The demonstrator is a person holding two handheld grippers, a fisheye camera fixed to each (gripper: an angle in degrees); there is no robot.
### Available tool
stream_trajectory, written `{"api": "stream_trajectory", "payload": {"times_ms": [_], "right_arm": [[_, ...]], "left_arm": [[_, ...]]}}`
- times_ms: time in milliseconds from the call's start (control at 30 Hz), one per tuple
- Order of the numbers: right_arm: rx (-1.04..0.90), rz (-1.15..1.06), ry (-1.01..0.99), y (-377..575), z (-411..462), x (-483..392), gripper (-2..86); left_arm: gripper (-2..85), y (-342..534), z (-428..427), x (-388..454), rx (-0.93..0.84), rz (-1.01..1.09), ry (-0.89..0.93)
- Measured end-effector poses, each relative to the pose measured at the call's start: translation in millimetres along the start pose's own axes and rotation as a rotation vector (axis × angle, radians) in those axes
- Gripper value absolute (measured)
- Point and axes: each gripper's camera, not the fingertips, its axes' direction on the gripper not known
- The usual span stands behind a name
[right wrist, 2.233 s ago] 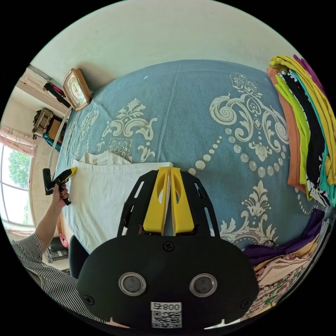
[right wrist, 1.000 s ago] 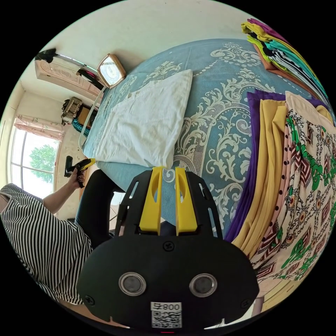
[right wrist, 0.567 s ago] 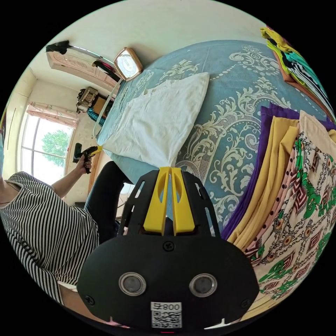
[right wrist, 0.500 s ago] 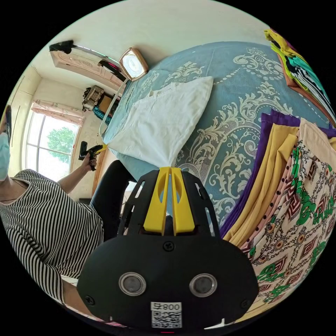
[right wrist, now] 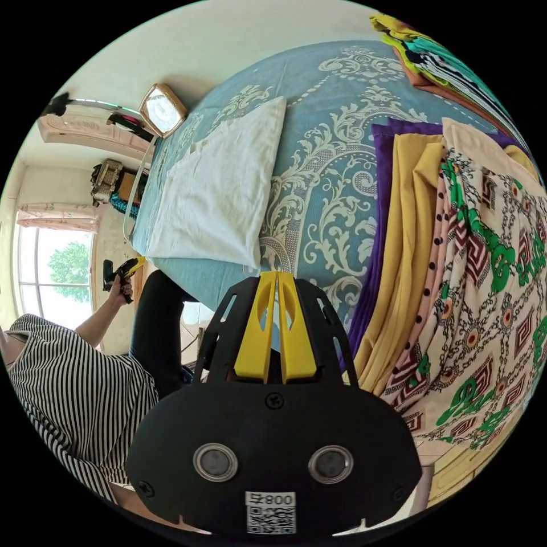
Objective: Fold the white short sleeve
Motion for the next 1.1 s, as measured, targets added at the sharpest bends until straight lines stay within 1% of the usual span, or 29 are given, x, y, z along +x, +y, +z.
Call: {"api": "stream_trajectory", "payload": {"times_ms": [67,100,167,233,300,367,433,467,533,600,633,667,733,833,933,1000,1033,1100], "right_arm": [[0.087,-0.022,0.001,1.6,-21.4,-31.0,0.1],[0.097,-0.038,0.015,-1.0,-24.6,-41.8,0.1],[0.102,-0.126,0.094,-20.8,-28.0,-89.5,0.1],[0.068,-0.196,0.158,-41.0,-20.1,-124.8,0.1],[0.001,-0.250,0.263,-59.5,-1.9,-154.2,0.0],[-0.107,-0.277,0.438,-73.4,34.1,-179.2,0.0],[-0.071,-0.315,0.493,-71.6,34.1,-201.6,0.0],[-0.055,-0.322,0.515,-68.9,33.3,-212.3,0.0],[-0.025,-0.350,0.531,-62.8,30.8,-224.0,0.0],[-0.046,-0.322,0.513,-66.3,23.7,-230.6,0.0],[-0.058,-0.270,0.497,-71.9,16.0,-232.8,0.0],[-0.040,-0.223,0.502,-75.2,7.5,-235.7,0.0],[0.028,-0.194,0.525,-76.3,-6.4,-246.4,0.0],[0.082,-0.225,0.438,-83.9,-16.6,-271.5,0.0],[0.055,-0.258,0.465,-101.1,2.1,-286.5,0.1],[-0.032,-0.236,0.492,-112.2,25.0,-281.5,0.1],[-0.001,-0.224,0.464,-113.5,22.3,-282.2,0.1],[-0.017,-0.197,0.433,-116.5,16.3,-283.0,0.1]], "left_arm": [[1.0,-1.2,-5.3,13.5,0.017,0.036,0.027],[0.7,-4.7,-4.0,27.0,0.010,0.071,0.026],[0.5,-13.4,4.7,49.5,-0.022,0.131,0.033],[0.4,-24.1,17.4,73.6,-0.057,0.194,0.035],[0.3,-37.0,35.8,103.0,-0.098,0.258,-0.003],[0.3,-43.8,50.6,121.1,-0.141,0.298,-0.058],[0.3,-46.3,65.7,136.2,-0.207,0.335,-0.171],[0.3,-45.3,67.1,146.5,-0.194,0.374,-0.200],[0.2,-47.0,62.9,155.3,-0.196,0.366,-0.195],[0.2,-48.8,52.9,166.2,-0.198,0.346,-0.188],[0.2,-48.8,49.7,170.3,-0.193,0.345,-0.202],[0.2,-48.5,42.6,180.5,-0.177,0.354,-0.235],[0.2,-48.8,31.7,198.4,-0.150,0.381,-0.234],[0.2,-54.2,20.9,230.3,-0.111,0.434,-0.205],[0.2,-67.2,27.8,256.5,-0.127,0.458,-0.203],[0.2,-74.2,42.9,271.3,-0.190,0.478,-0.256],[0.2,-74.1,47.4,274.8,-0.216,0.491,-0.294],[0.2,-71.3,44.6,293.0,-0.215,0.526,-0.332]]}}
